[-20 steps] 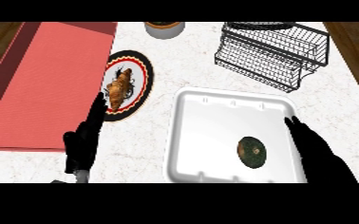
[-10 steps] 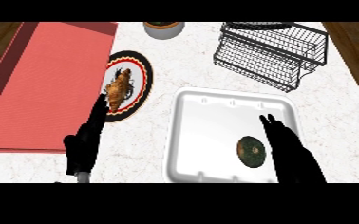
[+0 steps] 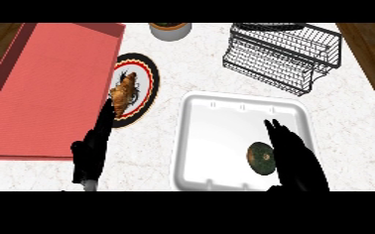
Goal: Pick the squash from the tray and place it in the tiered basket
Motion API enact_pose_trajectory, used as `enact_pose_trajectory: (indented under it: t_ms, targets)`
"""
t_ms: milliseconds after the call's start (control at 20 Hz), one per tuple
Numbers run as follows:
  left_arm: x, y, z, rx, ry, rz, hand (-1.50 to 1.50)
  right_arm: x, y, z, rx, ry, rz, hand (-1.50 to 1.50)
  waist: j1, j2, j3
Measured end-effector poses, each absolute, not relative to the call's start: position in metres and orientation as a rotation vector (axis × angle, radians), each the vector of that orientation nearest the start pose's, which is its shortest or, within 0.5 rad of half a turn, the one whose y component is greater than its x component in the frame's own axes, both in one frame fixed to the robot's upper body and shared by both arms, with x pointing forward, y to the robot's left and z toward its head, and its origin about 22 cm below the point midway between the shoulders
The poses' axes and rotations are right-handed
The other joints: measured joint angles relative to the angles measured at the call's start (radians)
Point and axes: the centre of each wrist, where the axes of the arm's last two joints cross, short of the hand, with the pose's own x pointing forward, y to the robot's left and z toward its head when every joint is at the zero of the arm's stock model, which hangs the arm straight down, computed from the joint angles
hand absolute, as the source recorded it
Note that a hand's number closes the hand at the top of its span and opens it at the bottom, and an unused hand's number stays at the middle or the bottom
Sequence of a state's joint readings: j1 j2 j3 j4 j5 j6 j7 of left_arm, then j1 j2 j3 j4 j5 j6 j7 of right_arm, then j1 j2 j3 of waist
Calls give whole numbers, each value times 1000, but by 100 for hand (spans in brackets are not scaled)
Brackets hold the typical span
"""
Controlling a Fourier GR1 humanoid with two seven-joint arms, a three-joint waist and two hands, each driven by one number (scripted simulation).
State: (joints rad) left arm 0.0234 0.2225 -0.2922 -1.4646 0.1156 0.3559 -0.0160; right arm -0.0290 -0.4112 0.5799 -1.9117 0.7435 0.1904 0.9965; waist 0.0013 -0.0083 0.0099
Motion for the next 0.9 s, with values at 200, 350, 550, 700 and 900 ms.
enact_pose_trajectory:
  t_ms: [200,350,550,700,900]
  targets:
    - [223,223,-30,185,-1433,-43,0,203,-173,59,-846,-838,1020,-150,0,0,0]
    - [224,226,-28,191,-1423,-41,0,205,-176,53,-843,-813,1027,-150,-2,-1,1]
    - [224,226,-30,186,-1421,-41,0,210,-176,43,-827,-775,1035,-150,-2,-1,1]
    - [224,226,-30,184,-1424,-38,0,209,-181,38,-811,-743,1032,-150,-4,-2,1]
    - [226,225,-31,179,-1425,-36,0,214,-178,35,-792,-727,1031,-150,-3,-1,1]
